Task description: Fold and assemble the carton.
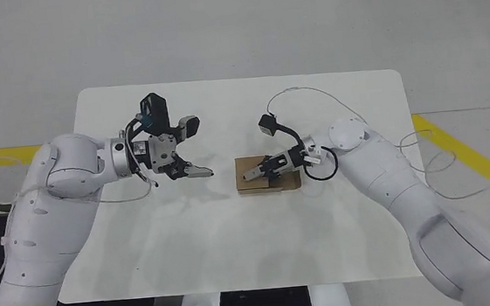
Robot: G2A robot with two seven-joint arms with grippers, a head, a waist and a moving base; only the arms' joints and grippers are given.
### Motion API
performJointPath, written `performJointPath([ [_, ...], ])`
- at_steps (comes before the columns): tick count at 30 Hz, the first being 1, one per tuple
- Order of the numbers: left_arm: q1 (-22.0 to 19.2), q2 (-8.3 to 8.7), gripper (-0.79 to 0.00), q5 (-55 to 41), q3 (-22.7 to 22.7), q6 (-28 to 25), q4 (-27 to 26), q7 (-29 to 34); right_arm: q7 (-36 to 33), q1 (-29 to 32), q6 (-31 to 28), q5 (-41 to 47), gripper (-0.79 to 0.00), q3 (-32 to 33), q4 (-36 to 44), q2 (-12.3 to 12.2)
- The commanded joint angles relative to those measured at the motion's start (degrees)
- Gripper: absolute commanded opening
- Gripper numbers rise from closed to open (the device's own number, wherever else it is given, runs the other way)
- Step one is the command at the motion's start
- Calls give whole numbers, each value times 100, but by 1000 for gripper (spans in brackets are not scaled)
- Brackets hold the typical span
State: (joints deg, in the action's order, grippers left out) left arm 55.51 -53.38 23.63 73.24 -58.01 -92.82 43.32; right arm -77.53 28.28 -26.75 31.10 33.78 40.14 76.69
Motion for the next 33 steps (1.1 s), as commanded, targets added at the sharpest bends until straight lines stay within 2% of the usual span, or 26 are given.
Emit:
performJointPath([
  [1,114,20,0,356,13,1,-98,-215,16,-18,-15,19,-419,-9,-86,22],
  [10,563,164,0,2261,-113,1,-624,-1426,57,2,-57,123,-440,172,-181,-62],
  [18,759,282,0,3679,-391,1,-616,-2752,65,165,-65,3,-437,529,182,-347],
  [27,560,281,0,5197,-967,1,-350,-4155,-25,430,26,-231,-422,1116,894,-730],
  [33,270,192,0,5638,-1318,142,27,-4346,-84,768,137,-374,-409,1605,1509,-990],
])
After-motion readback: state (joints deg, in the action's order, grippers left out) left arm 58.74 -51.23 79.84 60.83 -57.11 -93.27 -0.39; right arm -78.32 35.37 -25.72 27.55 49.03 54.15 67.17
